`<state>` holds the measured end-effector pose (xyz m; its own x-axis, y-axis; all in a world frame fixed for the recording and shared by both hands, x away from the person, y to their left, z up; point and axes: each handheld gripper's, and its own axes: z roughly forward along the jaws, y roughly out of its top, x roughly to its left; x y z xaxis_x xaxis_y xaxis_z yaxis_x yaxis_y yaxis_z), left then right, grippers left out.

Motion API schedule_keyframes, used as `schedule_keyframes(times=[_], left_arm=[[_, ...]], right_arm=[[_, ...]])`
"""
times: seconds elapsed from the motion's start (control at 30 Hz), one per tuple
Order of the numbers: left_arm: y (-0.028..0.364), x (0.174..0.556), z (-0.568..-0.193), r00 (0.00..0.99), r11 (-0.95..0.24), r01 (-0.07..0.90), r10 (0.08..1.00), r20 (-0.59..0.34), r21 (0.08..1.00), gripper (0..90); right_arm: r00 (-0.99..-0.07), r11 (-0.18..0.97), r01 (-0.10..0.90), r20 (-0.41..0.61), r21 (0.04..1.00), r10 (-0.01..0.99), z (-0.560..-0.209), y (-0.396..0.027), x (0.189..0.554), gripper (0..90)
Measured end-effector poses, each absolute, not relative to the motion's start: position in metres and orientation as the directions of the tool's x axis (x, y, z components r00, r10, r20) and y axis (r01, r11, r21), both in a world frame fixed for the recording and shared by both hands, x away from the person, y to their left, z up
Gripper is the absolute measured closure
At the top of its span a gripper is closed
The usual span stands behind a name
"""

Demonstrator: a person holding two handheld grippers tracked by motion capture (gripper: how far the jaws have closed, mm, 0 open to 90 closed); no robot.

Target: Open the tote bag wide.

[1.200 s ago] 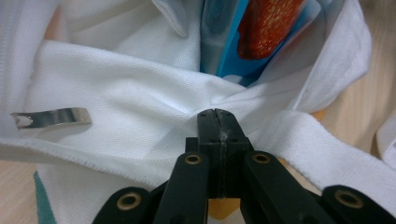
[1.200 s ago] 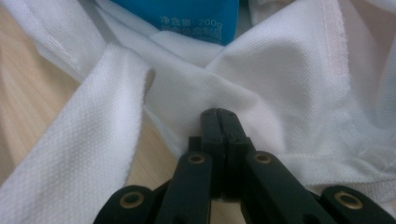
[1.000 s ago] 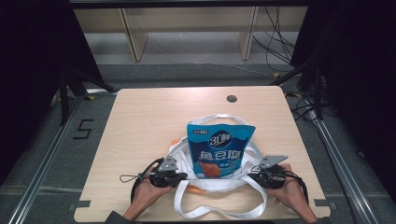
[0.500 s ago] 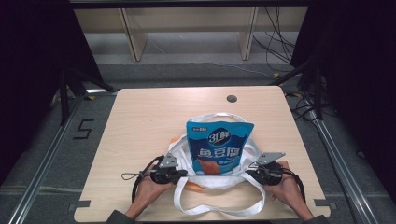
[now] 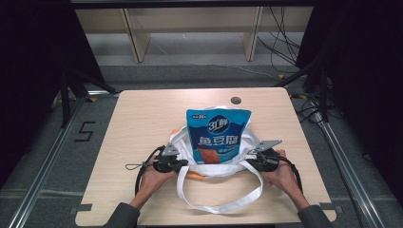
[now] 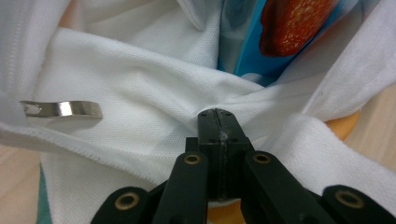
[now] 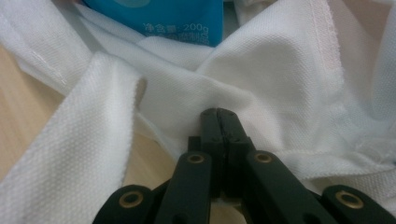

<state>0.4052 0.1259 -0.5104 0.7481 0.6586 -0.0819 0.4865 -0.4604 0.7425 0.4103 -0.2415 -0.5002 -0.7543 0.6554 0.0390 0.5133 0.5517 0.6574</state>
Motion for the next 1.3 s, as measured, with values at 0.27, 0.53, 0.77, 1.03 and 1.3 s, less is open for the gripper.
schedule_keyframes(times=[0.27,0.53,0.77,1.03,1.3], left_arm=[[0.128,0.415,-0.511,0.740,-0.454,0.480,0.669,-0.069,0.751,89.2],[0.128,0.420,-0.512,0.721,-0.428,0.500,0.688,-0.087,0.753,89.1],[0.130,0.417,-0.505,0.714,-0.410,0.487,0.695,-0.082,0.771,80.9],[0.138,0.409,-0.488,0.697,-0.327,0.491,0.704,-0.139,0.807,62.7],[0.144,0.401,-0.477,0.690,-0.296,0.490,0.706,-0.158,0.820,55.4]], right_arm=[[-0.740,0.537,0.524,0.041,0.661,0.672,-0.501,-0.237,0.419,90.0],[-0.747,0.550,0.501,0.013,0.668,0.664,-0.501,-0.234,0.423,90.0],[-0.732,0.533,0.509,0.013,0.676,0.681,-0.492,-0.236,0.421,85.1],[-0.703,0.458,0.494,0.029,0.739,0.711,-0.469,-0.253,0.413,78.5],[-0.675,0.400,0.507,0.064,0.763,0.735,-0.460,-0.261,0.408,72.9]])
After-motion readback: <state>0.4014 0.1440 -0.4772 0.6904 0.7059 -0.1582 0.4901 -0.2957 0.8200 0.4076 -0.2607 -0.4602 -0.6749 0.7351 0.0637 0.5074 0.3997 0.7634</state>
